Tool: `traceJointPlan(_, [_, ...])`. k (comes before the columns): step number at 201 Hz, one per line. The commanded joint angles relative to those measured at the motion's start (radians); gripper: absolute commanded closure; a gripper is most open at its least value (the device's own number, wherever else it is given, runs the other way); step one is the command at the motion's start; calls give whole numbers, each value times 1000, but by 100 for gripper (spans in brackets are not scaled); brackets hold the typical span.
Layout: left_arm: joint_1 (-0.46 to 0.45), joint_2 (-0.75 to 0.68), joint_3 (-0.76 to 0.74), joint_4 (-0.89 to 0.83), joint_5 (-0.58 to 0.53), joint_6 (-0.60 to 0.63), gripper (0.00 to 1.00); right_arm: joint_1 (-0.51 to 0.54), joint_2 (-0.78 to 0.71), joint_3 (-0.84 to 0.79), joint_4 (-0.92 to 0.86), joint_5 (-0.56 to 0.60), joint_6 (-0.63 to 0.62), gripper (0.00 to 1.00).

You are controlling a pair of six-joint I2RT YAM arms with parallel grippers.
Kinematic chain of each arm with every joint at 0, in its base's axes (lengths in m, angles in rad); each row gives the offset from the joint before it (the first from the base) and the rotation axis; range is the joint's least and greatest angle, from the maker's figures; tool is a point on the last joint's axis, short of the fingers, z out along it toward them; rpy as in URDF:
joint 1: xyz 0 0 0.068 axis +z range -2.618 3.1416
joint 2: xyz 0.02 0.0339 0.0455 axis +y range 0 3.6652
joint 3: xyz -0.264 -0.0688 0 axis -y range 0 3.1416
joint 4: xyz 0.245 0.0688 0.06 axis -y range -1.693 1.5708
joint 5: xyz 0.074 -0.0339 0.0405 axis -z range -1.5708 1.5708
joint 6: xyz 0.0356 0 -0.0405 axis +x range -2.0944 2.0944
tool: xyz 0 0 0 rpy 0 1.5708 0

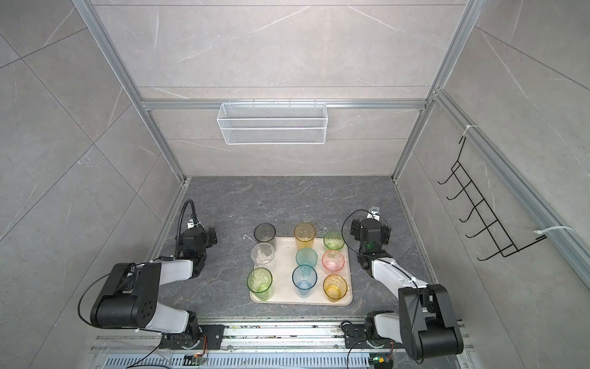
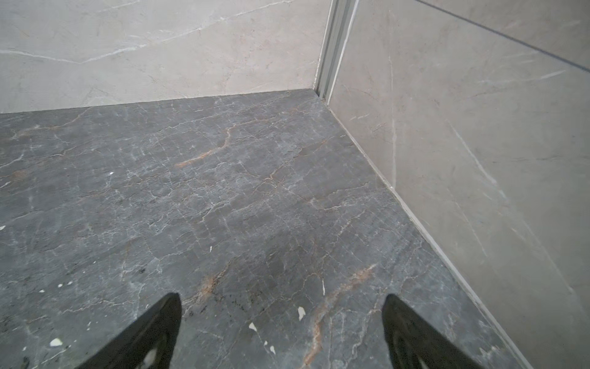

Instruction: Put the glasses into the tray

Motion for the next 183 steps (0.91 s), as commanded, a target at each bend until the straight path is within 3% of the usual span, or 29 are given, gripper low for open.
traceJointPlan(1, [7, -19, -19, 107, 61, 15, 0, -3, -18, -51, 68, -73, -50, 1])
traceJointPlan(42, [10, -22, -44, 148, 83, 19, 0, 4, 20, -102, 202, -294, -47, 1])
traceJointPlan(64, [19, -8, -79, 212, 121, 18, 0, 20, 58, -110, 259, -280, -66, 0])
traceJointPlan(78, [24, 66, -116, 393, 125, 45, 0, 25, 80, -123, 326, -313, -86, 1])
traceJointPlan(90, [26, 17, -99, 264, 138, 16, 0, 42, 113, -128, 365, -312, -105, 1])
traceJointPlan(105, [30, 46, -86, 298, 136, 27, 0, 60, 162, -139, 423, -311, -126, 1])
traceJointPlan(116, [31, 31, -55, 198, 137, 14, 0, 64, 195, -136, 456, -310, -126, 1])
traceJointPlan(139, [36, 33, -56, 206, 144, 14, 0, 61, 240, -133, 484, -267, -95, 1])
traceJointPlan(183, [35, 33, -58, 215, 142, 15, 0, 45, 235, -124, 451, -288, -87, 1])
